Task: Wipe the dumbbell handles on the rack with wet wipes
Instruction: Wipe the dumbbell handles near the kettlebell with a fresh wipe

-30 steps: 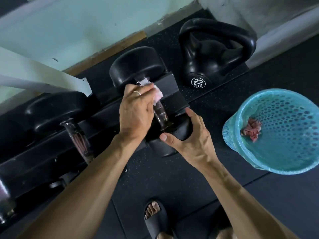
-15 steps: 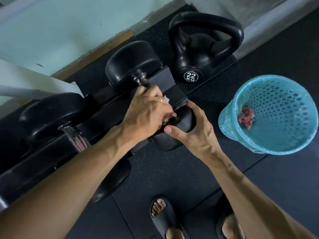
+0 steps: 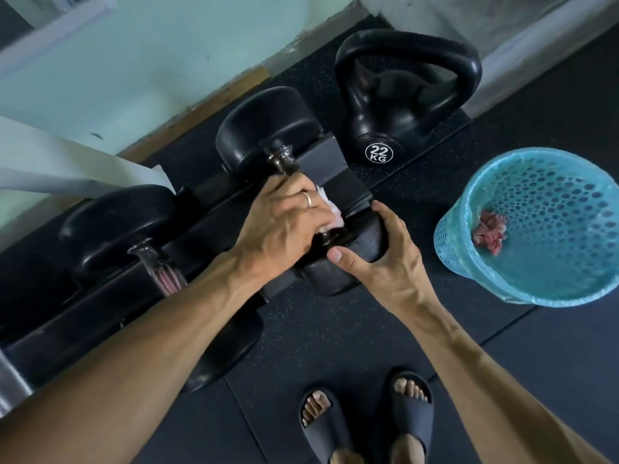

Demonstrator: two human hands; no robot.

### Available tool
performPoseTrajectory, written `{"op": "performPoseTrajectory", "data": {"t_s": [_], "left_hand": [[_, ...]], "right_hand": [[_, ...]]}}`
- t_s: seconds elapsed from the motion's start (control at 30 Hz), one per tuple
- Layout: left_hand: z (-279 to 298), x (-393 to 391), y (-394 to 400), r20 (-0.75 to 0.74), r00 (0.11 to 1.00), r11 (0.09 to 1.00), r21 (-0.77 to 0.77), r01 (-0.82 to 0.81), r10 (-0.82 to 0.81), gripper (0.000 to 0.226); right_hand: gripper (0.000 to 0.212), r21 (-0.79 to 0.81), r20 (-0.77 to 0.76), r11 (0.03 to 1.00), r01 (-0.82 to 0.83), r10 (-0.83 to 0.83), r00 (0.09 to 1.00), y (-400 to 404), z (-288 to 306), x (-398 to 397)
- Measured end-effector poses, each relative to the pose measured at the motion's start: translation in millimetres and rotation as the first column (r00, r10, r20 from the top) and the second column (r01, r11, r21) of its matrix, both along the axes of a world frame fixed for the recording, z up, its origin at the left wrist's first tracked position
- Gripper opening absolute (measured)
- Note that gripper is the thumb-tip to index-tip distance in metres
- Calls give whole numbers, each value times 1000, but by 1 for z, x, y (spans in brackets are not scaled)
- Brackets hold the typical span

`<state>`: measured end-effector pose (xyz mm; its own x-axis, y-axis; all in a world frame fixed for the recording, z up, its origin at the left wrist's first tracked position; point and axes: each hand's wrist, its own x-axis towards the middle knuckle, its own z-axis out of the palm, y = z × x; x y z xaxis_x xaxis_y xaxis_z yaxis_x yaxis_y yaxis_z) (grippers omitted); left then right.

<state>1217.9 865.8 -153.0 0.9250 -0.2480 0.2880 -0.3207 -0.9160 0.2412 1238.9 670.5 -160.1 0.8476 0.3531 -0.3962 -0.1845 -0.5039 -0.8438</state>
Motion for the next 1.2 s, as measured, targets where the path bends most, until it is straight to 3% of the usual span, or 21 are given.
{"op": "performPoseTrajectory", "data": {"t_s": [0.13,0.3,0.47,0.63,0.77,0.83,0.9,0.97,1.07,1.2], "left_hand": [[7,21,10,-14,991,991,-32,-133,133,21],[2,-2,-6,-204,972,992,23,123,-116,19],[18,21,17,-81,988,991,-18,-131,129,20],[10,-6,-14,-205,979,999,-46,-16,6,27],[11,-30,-22,-240,949,961,-132,-241,205,22],[20,-46,-30,-295,895,858,-296,-420,336,16],[33,-61,-39,-370,810,681,-442,-584,455,13],[50,-73,-45,-456,725,472,-555,-685,516,8],[77,-91,-46,-560,657,135,-701,-700,505,7],[97,-125,-28,-643,554,-107,-698,-709,529,5]], "right_hand": [[120,0,-15,1000,-18,18,1000,-2,1,2],[116,4,-22,998,-70,70,997,-6,4,4],[116,-21,-32,988,-156,155,987,-10,6,10],[109,-36,-30,987,-158,157,987,-9,6,10],[103,-61,-20,971,-230,230,973,-12,9,16],[82,-65,19,964,-257,259,966,-13,14,18],[70,-80,104,965,-249,257,961,-11,23,13],[70,-61,298,964,-258,265,917,-4,34,3],[67,70,456,919,-387,316,832,17,48,-18],[63,204,423,800,-564,447,788,46,63,-45]]}}
